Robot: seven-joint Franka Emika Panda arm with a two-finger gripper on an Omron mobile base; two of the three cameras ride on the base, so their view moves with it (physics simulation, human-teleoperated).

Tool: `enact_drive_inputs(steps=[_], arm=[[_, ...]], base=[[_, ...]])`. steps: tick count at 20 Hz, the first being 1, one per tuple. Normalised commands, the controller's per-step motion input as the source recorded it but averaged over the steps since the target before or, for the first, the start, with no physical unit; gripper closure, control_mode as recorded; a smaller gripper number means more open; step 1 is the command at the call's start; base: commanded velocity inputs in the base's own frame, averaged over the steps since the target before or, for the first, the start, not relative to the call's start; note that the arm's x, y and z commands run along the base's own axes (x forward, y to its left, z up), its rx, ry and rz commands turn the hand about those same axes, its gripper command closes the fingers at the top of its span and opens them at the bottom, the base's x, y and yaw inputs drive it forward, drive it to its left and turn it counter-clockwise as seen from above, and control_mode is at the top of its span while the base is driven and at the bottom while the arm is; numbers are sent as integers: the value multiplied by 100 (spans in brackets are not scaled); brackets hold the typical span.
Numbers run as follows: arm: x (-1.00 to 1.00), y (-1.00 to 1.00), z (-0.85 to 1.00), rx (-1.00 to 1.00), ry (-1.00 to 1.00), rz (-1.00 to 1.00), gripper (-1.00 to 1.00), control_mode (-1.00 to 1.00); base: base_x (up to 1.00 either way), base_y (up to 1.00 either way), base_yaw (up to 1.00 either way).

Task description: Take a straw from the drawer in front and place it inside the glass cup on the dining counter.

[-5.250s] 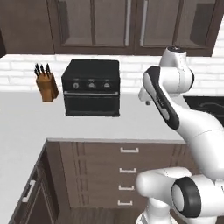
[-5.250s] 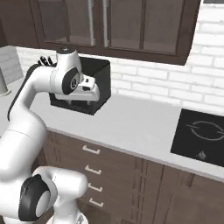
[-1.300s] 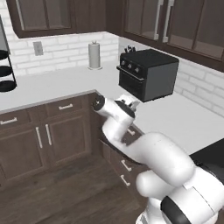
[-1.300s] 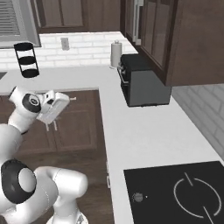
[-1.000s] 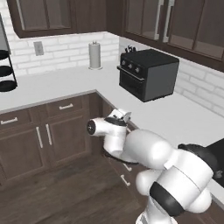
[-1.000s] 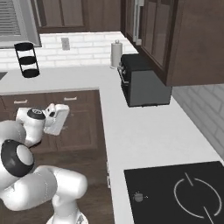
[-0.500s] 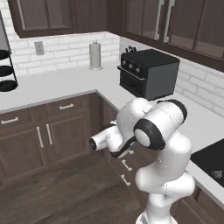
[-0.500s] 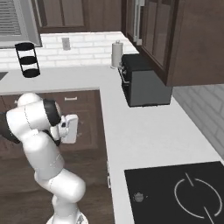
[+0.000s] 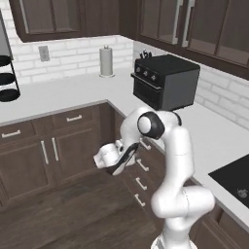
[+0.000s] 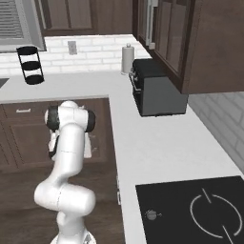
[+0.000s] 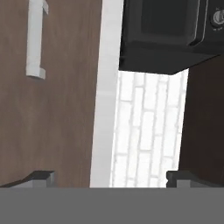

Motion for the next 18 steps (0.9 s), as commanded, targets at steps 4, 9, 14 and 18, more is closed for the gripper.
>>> enact_drive_inputs(steps=[4, 9, 14, 18], arm=[[72, -17, -10, -6, 0, -29, -100, -100], [25, -42, -5, 1, 0, -9, -100, -100], [0, -31, -19, 14, 0, 6, -100, -100], [1, -20, -6, 21, 0, 17, -100, -100]], base=[[0, 0, 0], [0, 0, 0], [0, 0, 0], [0, 0, 0]])
